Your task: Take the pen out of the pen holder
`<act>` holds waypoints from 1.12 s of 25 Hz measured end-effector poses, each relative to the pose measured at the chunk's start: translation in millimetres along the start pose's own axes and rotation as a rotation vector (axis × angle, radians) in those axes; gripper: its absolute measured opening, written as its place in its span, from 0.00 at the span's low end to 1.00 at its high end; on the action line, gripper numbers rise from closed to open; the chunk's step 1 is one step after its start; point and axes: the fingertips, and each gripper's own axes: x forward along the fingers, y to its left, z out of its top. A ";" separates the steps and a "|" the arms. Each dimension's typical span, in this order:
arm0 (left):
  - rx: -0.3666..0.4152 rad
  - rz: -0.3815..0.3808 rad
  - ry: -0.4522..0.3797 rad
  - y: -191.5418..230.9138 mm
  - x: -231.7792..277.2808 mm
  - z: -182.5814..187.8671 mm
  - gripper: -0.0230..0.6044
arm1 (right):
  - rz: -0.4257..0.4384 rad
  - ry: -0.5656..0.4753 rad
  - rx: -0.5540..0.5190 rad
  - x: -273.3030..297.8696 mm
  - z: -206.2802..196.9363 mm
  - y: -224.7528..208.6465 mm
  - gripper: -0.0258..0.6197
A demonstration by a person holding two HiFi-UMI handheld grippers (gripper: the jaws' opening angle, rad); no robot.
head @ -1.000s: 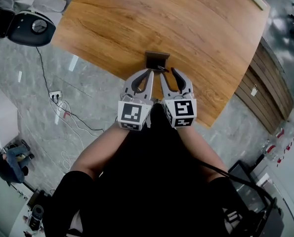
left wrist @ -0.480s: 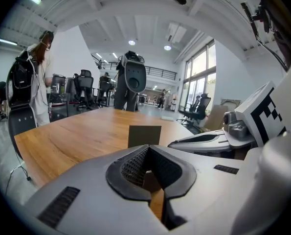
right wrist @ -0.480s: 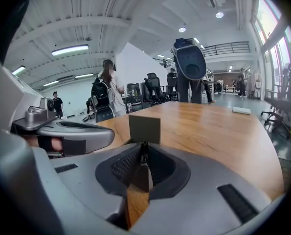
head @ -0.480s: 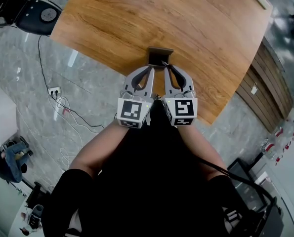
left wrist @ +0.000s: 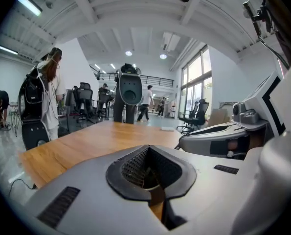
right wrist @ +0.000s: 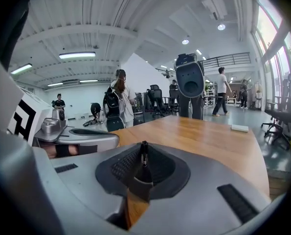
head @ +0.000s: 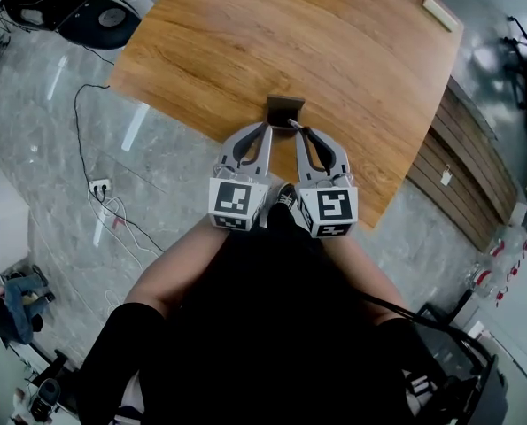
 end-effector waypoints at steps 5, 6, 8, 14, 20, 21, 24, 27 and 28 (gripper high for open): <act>0.029 0.003 -0.050 -0.6 -16.2 28.1 0.05 | -0.010 -0.069 -0.023 -27.9 36.5 11.4 0.10; 0.031 0.003 -0.057 -1.2 -18.6 31.4 0.05 | -0.013 -0.084 -0.028 -33.5 43.4 12.4 0.10; 0.031 0.007 -0.067 -2.0 -22.6 37.0 0.05 | -0.022 -0.114 -0.037 -43.8 57.7 13.5 0.10; 0.013 0.014 -0.085 -1.0 -30.9 45.7 0.05 | -0.034 -0.146 -0.052 -56.1 74.9 16.2 0.10; 0.018 0.010 -0.076 0.0 -26.8 41.7 0.05 | -0.039 -0.126 -0.044 -48.5 66.8 12.2 0.10; 0.012 0.013 -0.075 0.7 -25.0 40.9 0.05 | -0.039 -0.119 -0.041 -45.4 63.5 10.5 0.10; 0.012 0.015 -0.060 4.0 -21.5 34.5 0.05 | -0.037 -0.082 -0.027 -35.5 47.5 7.0 0.10; 0.009 0.013 -0.041 7.2 -17.4 26.0 0.05 | -0.034 -0.037 -0.012 -23.0 27.0 2.7 0.10; 0.009 0.013 -0.035 8.7 -15.4 23.2 0.05 | -0.033 -0.023 -0.007 -17.6 20.2 1.3 0.10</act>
